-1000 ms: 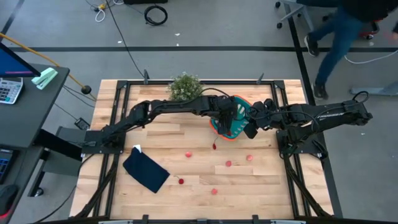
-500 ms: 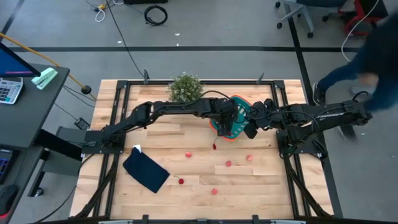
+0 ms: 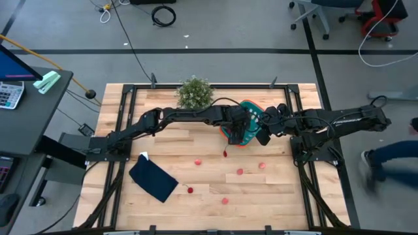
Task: Pick and placing Produce into tupperware
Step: Put the green bell pepper into the basket, then put the pink peach into the basket
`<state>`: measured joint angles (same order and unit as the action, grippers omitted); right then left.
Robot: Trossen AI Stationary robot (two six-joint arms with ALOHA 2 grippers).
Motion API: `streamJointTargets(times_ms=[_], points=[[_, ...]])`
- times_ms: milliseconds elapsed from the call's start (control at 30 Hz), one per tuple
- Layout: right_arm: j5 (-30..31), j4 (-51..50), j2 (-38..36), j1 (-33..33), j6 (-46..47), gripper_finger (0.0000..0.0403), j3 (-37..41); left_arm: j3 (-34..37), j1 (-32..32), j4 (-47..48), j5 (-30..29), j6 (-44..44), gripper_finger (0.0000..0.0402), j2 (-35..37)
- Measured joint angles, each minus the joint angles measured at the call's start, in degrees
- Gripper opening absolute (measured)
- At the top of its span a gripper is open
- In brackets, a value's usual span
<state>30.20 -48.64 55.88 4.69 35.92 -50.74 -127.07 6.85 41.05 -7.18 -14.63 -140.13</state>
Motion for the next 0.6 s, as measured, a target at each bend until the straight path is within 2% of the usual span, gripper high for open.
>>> streamJointTargets(times_ms=[300, 467, 600], points=[[0.0, 0.0, 0.0, 0.0, 0.0, 0.0110, 0.0, -1.5, 0.0, 0.9, -0.7, -0.2, 0.0241, 0.0], [0.0, 0.0, 0.0, 0.0, -0.1, 0.0110, 0.0, -8.0, 0.0, 10.4, -3.2, -0.2, 0.0231, 0.4], [0.0, 0.0, 0.0, 0.0, -0.2, 0.0110, 0.0, -6.9, -0.7, 17.4, -8.2, -0.1, 0.0224, 6.1]])
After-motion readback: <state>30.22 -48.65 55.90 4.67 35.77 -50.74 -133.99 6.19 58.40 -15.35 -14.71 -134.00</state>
